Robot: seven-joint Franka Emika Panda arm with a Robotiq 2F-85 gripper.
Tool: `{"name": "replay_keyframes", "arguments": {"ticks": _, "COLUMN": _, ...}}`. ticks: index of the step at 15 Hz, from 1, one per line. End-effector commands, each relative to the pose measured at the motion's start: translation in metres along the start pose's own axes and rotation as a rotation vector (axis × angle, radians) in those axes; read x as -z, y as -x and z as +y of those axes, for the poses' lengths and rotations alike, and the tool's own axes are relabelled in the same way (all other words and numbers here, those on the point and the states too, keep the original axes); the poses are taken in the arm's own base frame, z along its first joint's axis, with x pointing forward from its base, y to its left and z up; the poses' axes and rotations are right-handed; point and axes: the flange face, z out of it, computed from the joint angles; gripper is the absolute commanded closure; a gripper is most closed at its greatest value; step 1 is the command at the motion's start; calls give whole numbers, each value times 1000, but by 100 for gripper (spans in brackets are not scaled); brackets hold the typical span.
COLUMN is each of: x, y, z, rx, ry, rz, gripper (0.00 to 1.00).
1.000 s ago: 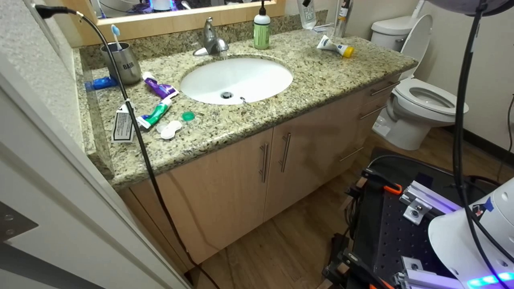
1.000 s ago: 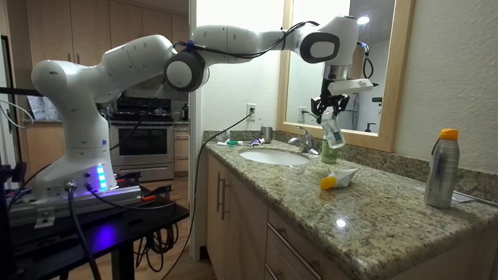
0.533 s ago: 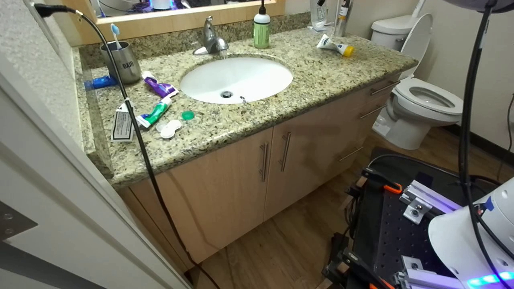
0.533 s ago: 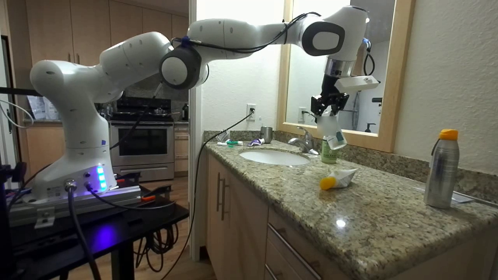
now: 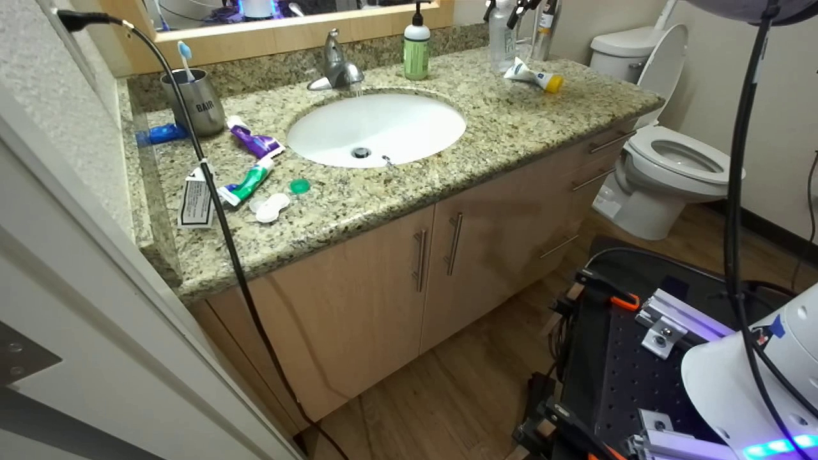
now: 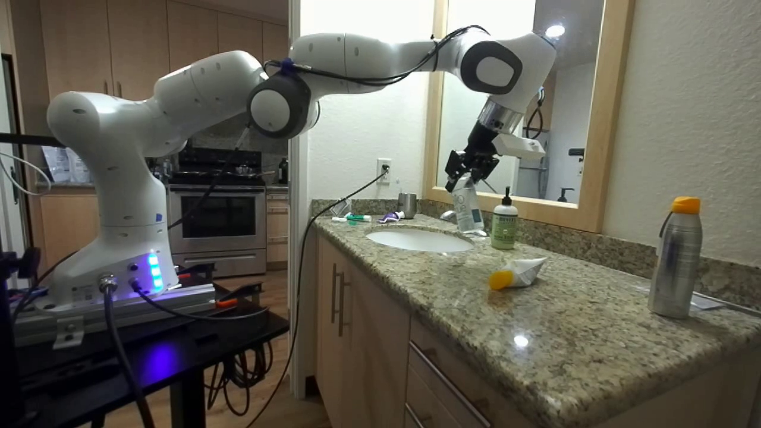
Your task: Move the clear bottle to the left
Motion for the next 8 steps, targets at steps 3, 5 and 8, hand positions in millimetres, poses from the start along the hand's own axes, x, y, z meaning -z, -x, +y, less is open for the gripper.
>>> {"name": "replay_keyframes", "arguments": {"ticks": 3, "x": 5, "y": -58, "z": -24, "rx": 204, "ry": -234, "rz": 116, "gripper": 63}}
{"name": "replay_keyframes", "arguments": {"ticks": 5, "x": 1, "y": -73, "z": -34, "rx": 269, "ry": -334, "rz": 157, "gripper": 63}}
{"name": "replay_keyframes", "arguments": {"ticks": 8, "x": -16, "y": -73, "z": -46, "rx": 317, "ry": -508, "rz": 153, "gripper": 63}}
